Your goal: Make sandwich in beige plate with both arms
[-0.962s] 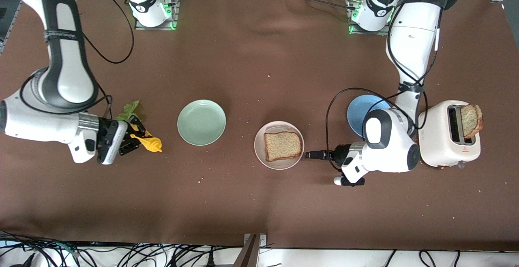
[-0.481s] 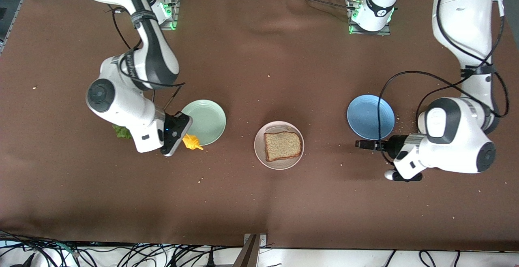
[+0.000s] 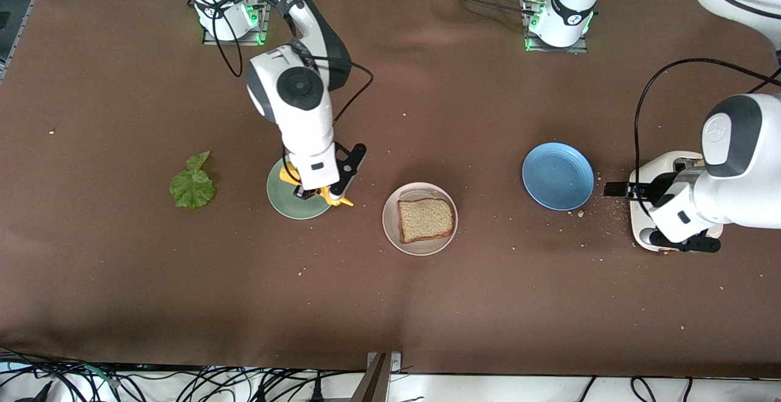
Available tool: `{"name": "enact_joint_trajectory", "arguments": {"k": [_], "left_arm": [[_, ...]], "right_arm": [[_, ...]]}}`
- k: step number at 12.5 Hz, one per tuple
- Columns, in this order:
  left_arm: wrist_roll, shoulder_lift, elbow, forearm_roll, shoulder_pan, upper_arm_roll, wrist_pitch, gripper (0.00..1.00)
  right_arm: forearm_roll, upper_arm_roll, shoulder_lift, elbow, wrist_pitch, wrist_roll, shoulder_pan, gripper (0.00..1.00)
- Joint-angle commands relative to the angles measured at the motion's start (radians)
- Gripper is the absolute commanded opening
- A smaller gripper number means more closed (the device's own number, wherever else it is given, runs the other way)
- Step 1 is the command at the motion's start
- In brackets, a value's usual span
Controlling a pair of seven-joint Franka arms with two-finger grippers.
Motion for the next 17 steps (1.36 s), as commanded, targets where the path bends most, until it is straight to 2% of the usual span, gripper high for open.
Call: {"name": "enact_joint_trajectory", "arguments": {"k": [1, 5, 11, 12, 16, 17], "left_arm": [[0.003, -0.069, -0.014, 0.043, -0.002, 0.012, -0.055, 1.0], [0.003, -0.159, -0.013, 0.063, 0.014, 0.034, -0.095, 1.0], [0.003, -0.173, -0.011, 0.063, 0.025, 0.067, -0.125, 1.0], [0.005, -0.173, -0.011, 0.063, 0.025, 0.079, -0.125, 1.0], [0.003, -0.173, -0.011, 0.063, 0.025, 0.101, -0.125, 1.0], [0.003, -0.173, -0.011, 0.061, 0.025, 0.101, -0.126, 1.0]], "right_arm": [[-0.171, -0.014, 0.032, -0.001, 0.042, 0.022, 0.099, 0.0], [-0.291, -0.013, 0.095, -0.001, 0.07, 0.022, 0.17, 0.0], [-0.289, -0.025, 0.092, 0.027, 0.07, 0.02, 0.182, 0.0], [-0.273, -0.046, 0.086, 0.043, 0.068, 0.015, 0.177, 0.0], [-0.056, -0.048, -0.003, 0.047, 0.057, -0.118, 0.102, 0.0], [0.021, -0.048, -0.018, 0.044, 0.056, -0.174, 0.07, 0.0]]}}
